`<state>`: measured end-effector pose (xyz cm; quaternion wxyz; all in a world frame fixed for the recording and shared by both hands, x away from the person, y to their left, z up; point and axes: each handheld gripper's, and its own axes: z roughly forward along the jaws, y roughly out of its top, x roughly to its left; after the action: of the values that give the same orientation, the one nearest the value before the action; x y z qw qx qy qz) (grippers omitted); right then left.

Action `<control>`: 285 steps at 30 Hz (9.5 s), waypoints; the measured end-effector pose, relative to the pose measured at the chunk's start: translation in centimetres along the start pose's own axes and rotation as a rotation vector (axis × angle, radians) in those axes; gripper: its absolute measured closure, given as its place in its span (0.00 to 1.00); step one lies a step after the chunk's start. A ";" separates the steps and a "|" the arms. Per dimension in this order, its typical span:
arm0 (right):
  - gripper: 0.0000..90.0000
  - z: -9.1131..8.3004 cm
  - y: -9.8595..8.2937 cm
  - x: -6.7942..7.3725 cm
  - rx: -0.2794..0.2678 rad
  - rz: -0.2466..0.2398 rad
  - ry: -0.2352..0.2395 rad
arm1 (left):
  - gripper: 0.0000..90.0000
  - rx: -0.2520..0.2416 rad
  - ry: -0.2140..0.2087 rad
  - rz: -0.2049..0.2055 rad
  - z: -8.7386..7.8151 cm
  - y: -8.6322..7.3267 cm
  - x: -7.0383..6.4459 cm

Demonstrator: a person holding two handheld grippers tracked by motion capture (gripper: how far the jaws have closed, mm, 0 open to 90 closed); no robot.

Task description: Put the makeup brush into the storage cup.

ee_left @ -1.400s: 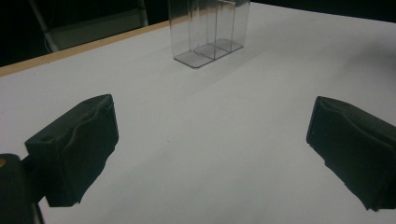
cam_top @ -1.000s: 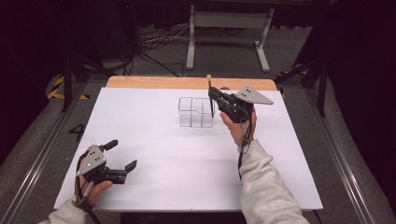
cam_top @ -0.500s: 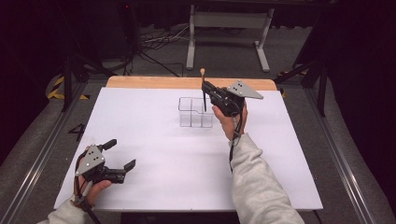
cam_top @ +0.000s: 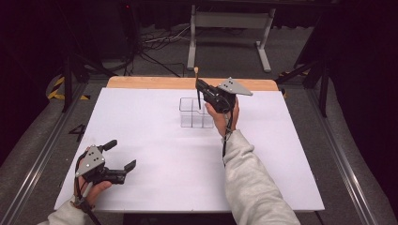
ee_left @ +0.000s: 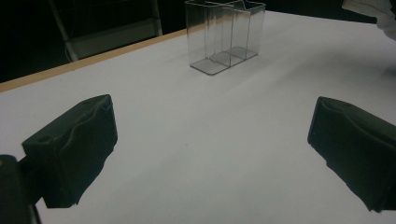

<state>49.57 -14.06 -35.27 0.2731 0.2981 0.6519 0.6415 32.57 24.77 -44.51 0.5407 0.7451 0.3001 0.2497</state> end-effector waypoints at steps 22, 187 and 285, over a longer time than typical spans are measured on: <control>0.94 1.9 -2.1 -0.8 0.057 0.006 -0.042 | 0.03 -0.016 -0.002 0.003 -0.3 -0.1 0.0; 0.14 -14.3 -1.1 2.5 0.134 -0.286 -0.210 | 0.03 -0.005 0.012 0.044 -0.3 0.1 -0.9; 0.07 -24.8 -8.3 0.2 0.316 -0.271 -0.262 | 0.03 0.008 -0.026 0.076 0.5 0.4 -1.3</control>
<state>30.80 -30.64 -42.86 0.3890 0.3275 0.7372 0.4449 32.12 23.39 -44.36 0.5317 0.7613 0.2657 0.2592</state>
